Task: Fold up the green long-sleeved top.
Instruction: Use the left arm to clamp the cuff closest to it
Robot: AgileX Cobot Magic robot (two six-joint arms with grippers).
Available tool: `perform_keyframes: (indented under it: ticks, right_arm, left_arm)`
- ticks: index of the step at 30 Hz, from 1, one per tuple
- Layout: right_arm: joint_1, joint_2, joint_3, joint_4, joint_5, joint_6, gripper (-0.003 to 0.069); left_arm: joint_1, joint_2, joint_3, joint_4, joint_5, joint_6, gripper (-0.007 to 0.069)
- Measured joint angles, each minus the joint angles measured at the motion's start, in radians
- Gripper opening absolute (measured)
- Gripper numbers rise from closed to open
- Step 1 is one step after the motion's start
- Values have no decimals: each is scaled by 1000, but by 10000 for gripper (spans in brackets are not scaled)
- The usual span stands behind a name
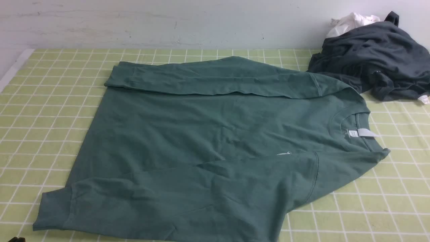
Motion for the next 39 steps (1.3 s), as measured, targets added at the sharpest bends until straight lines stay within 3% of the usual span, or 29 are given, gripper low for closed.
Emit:
perform_keyframes:
  ticks: [33,37,39]
  right_arm:
    - [0,0,0,0,0,2,-15]
    - [0,0,1,-5,-15,2,-15]
    - [0,0,5,-7,-111,2,-15]
  left_arm:
    - [0,0,0,0,-2,0,-4]
    - [0,0,1,0,-72,0,-4]
    - [0,0,2,1,-210,0,-4]
